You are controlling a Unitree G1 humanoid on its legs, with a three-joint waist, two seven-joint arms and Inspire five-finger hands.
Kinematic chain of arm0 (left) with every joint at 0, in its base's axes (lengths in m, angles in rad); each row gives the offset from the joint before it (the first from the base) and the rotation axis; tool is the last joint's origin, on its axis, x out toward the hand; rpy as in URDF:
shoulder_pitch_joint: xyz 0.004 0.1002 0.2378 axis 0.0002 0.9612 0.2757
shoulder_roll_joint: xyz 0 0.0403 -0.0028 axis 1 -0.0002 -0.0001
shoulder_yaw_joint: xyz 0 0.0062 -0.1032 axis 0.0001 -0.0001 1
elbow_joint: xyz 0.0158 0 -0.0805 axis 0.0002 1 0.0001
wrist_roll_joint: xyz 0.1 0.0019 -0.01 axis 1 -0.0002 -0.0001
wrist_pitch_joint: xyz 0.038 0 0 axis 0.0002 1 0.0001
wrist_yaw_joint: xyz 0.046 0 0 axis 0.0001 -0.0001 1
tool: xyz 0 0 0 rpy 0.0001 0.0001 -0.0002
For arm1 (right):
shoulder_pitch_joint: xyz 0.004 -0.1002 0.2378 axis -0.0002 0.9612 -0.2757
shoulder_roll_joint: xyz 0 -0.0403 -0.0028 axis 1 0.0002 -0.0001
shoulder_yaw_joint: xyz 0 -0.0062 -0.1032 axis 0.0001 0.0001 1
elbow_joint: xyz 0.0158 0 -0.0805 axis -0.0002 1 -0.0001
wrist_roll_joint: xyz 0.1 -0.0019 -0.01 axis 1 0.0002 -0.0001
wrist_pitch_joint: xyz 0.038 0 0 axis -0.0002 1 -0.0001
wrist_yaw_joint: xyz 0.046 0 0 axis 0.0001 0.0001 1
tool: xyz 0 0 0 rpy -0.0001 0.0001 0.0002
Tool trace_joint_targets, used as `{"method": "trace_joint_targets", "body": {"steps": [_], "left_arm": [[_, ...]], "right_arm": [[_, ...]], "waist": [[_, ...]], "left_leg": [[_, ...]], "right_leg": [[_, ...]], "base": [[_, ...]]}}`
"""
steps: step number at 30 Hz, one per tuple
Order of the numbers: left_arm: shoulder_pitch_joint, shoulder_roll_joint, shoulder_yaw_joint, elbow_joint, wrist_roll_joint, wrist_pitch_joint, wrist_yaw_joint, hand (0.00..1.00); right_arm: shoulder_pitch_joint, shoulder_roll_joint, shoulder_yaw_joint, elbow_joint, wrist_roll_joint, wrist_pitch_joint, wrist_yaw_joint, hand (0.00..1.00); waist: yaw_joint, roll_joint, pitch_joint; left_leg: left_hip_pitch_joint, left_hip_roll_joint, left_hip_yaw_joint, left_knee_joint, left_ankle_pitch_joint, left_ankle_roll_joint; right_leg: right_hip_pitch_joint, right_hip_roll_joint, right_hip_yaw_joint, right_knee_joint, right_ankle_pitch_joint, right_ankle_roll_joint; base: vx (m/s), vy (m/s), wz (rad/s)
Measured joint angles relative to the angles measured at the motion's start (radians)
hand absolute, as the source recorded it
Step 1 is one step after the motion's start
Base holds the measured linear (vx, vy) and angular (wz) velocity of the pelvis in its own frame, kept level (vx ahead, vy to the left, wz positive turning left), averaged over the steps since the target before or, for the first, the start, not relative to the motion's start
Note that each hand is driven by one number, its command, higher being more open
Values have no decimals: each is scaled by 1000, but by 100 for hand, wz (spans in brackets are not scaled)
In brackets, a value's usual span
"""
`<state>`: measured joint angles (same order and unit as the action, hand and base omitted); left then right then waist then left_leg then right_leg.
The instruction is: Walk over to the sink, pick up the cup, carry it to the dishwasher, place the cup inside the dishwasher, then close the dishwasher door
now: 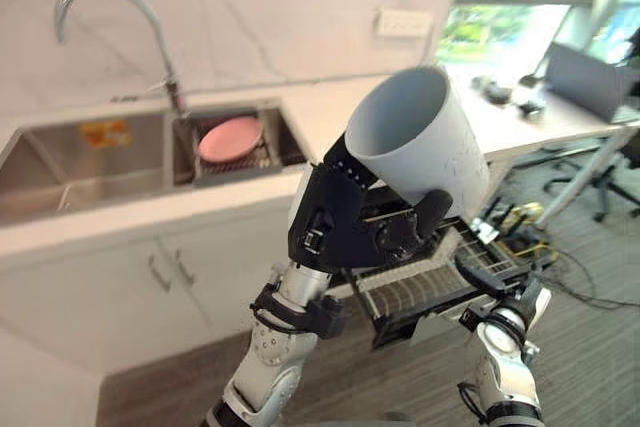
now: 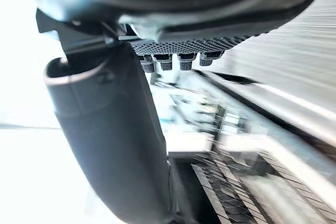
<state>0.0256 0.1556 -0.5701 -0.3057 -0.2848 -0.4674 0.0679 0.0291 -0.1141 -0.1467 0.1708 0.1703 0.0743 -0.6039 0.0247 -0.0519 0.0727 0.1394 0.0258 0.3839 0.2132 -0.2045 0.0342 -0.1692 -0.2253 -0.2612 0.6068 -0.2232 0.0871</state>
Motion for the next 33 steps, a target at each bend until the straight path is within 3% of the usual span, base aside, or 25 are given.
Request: {"method": "trace_joint_targets", "body": {"steps": [1,2,3,4,6,9,14,19,25,33], "left_arm": [[5,33,53,-10,10,4,23,0],[10,38,85,0,12,5,23,0],[38,36,156,20,15,22,24,0],[52,27,227,66,18,22,29,0],[72,19,336,117,29,21,46,0],[126,24,434,128,34,29,69,0],[151,8,370,128,235,72,141,0],[144,-9,327,139,347,94,177,0],[142,-15,346,215,406,113,245,0],[136,-17,287,233,483,114,257,0]], "right_arm": [[-10,3,40,-51,-20,-2,30,100],[-3,-1,50,-67,-26,-8,45,100],[26,-2,58,-79,-50,-51,97,100],[85,3,40,-80,-57,-151,158,100],[173,16,-27,-96,-69,-292,266,100],[219,1,-125,-298,8,-341,418,100],[144,-75,-67,-502,81,-435,601,100],[117,-77,0,-479,153,-433,704,100],[119,-73,6,-468,370,-394,826,100],[119,-69,126,-469,384,-351,877,100]], "waist": [[-12,-34,2],[-21,-37,4],[-23,-7,8],[-21,19,13],[-28,43,29],[-51,43,53],[-52,43,53],[-40,46,55],[-44,56,59],[-46,58,58]], "left_leg": [[14,-18,23,11,-10,-14],[18,-22,22,17,-18,-18],[18,6,-6,27,-23,-26],[20,31,-32,33,-38,-41],[29,63,-34,17,-57,-49],[43,65,-8,-7,-60,-52],[73,61,2,-21,-61,-53],[73,47,-19,-38,-49,-44],[70,27,-22,-59,-31,-35],[59,28,-20,-56,-28,-37]], "right_leg": [[3,16,-33,-210,190,-44],[8,24,-37,-239,194,-59],[36,67,-22,-300,226,-68],[78,106,-20,-389,263,-72],[125,157,-17,-509,317,-77],[178,186,6,-641,379,-75],[216,195,15,-693,405,-72],[218,186,-2,-694,406,-70],[211,169,-4,-699,413,-64],[199,167,0,-699,418,-67]], "base": [[255,-2,-73],[282,-72,-78],[219,-121,-56],[196,-103,-52],[129,-65,-32],[42,-4,-26],[49,27,-8],[-6,15,11],[-31,20,3],[0,0,0]]}}
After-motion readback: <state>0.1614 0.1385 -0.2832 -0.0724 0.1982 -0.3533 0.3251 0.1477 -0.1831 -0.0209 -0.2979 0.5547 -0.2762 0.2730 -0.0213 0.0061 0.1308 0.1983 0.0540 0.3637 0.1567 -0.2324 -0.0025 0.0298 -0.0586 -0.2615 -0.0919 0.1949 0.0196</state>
